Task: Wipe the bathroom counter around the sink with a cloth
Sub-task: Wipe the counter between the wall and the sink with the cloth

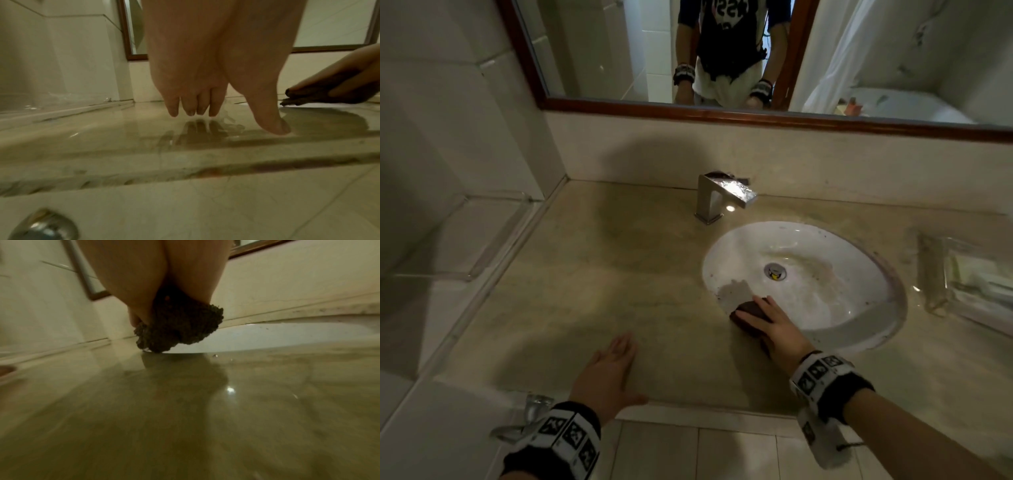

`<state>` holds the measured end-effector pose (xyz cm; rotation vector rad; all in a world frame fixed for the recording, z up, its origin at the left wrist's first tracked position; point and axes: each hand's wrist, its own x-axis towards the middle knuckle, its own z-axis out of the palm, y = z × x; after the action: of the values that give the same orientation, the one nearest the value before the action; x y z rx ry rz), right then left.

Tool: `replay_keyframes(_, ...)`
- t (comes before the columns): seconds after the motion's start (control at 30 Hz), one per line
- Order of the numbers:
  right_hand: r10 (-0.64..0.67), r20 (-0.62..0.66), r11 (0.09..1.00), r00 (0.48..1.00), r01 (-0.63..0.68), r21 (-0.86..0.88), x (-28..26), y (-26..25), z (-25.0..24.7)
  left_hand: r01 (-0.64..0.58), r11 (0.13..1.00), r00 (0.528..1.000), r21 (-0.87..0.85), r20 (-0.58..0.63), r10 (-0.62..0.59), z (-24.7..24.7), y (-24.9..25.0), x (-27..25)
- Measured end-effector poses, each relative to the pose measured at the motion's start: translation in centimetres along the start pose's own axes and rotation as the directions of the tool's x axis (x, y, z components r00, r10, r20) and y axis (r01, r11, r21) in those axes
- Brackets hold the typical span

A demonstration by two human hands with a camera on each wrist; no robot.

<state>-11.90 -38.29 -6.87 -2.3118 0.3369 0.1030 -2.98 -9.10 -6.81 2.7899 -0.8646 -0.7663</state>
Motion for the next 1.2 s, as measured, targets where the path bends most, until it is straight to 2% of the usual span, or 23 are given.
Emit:
replay_keyframes(0.03, -0.038, 0.036, 0.999, 0.999, 0.038, -0.006, -1.0, -0.7, -0.5, -0.023, 1.0, 1.0, 0.004, -0.02, 0.023, 0.1, 0.6, 0.1)
replay_keyframes(0.07, -0.146, 0.117, 0.979, 0.982, 0.161, -0.129, -2.3, -0.5, -0.5, -0.053, 0.999, 0.998, 0.005, -0.027, 0.053, 0.2, 1.2, 0.3)
replay_keyframes(0.1, -0.276, 0.184, 0.884, 0.943, 0.324, -0.337, -3.5, -0.8, -0.3, -0.084, 0.997, 0.996, 0.001, -0.022, 0.084, 0.3, 2.0, 0.4)
replay_keyframes(0.13, -0.347, 0.264, 0.775, 0.9, 0.434, -0.459, -4.7, -0.2, 0.0, -0.11, 0.994, 0.994, -0.003, -0.014, 0.11, 0.5, 2.8, 0.6)
replay_keyframes(0.17, -0.369, 0.364, 0.686, 0.855, 0.515, -0.514, -6.0, 0.5, 0.3, -0.13, 0.992, 0.992, -0.006, -0.007, 0.13, 0.6, 3.6, 0.9)
replay_keyframes(0.23, -0.356, 0.531, 0.608, 0.769, 0.622, -0.493, -8.0, 1.7, 1.0, -0.162, 0.987, 0.987, -0.008, 0.012, 0.162, 0.6, 5.2, 1.5)
replay_keyframes(0.3, -0.423, 0.519, 0.49, 0.743, 0.669, -0.559, -9.0, 3.4, 0.9, -0.187, 0.982, 0.982, 0.013, 0.027, 0.186, 0.6, 6.5, 2.1)
replay_keyframes(0.4, -0.349, 0.466, 0.456, 0.813, 0.582, -0.673, -9.4, 4.2, -0.7, -0.191, 0.981, 0.98, 0.044, 0.067, 0.188, 0.6, 7.5, 2.7)
replay_keyframes(0.43, -0.334, 0.466, 0.458, 0.819, 0.574, -0.679, -9.2, 4.7, -1.0, -0.187, 0.982, 0.98, 0.039, 0.078, 0.184, 0.7, 7.6, 2.8)
replay_keyframes(0.53, -0.343, 0.455, 0.545, 0.822, 0.569, -0.616, -7.9, 6.2, -1.9, -0.178, 0.984, 0.981, 0.011, 0.082, 0.177, 1.0, 7.5, 3.1)
replay_keyframes(0.7, -0.167, 0.304, 0.708, 0.938, 0.328, -0.625, -5.4, 7.3, -4.6, -0.179, 0.984, 0.981, 0.017, 0.08, 0.177, 1.2, 7.3, 3.4)
replay_keyframes(0.73, -0.095, 0.287, 0.732, 0.953, 0.262, -0.628, -5.3, 7.4, -5.2, -0.18, 0.983, 0.981, 0.024, 0.083, 0.178, 1.2, 7.3, 3.4)
replay_keyframes(0.87, 0.071, 0.206, 0.758, 0.976, 0.081, -0.647, -5.2, 7.3, -6.9, -0.194, 0.98, 0.975, 0.052, 0.115, 0.188, 0.7, 7.3, 3.4)
replay_keyframes(0.93, 0.101, 0.178, 0.791, 0.979, 0.029, -0.612, -5.8, 6.9, -7.1, -0.186, 0.98, 0.979, 0.067, 0.1, 0.179, -0.3, 7.5, 3.2)
replay_keyframes(0.97, 0.074, 0.183, 0.789, 0.98, 0.055, -0.612, -6.4, 6.7, -6.8, -0.179, 0.981, 0.982, 0.075, 0.068, 0.174, -0.8, 7.6, 3.2)
replay_keyframes(1.0, -0.014, 0.188, 0.755, 0.982, 0.134, -0.642, -6.9, 6.3, -6.4, -0.172, 0.981, 0.985, 0.089, 0.029, 0.17, -1.3, 7.8, 3.2)
replay_keyframes(1.03, -0.106, 0.228, 0.686, 0.968, 0.237, -0.688, -7.5, 5.8, -5.8, -0.166, 0.98, 0.986, 0.108, -0.004, 0.167, -1.6, 8.0, 3.2)
replay_keyframes(1.13, -0.152, 0.425, 0.498, 0.892, 0.441, -0.747, -8.8, 5.3, -3.4, -0.135, 0.983, 0.99, 0.125, -0.032, 0.14, -2.1, 8.7, 3.3)
replay_keyframes(1.2, -0.15, 0.473, 0.41, 0.868, 0.49, -0.769, -8.7, 5.2, -3.2, -0.137, 0.986, 0.99, 0.094, -0.021, 0.139, -2.2, 9.1, 3.8)
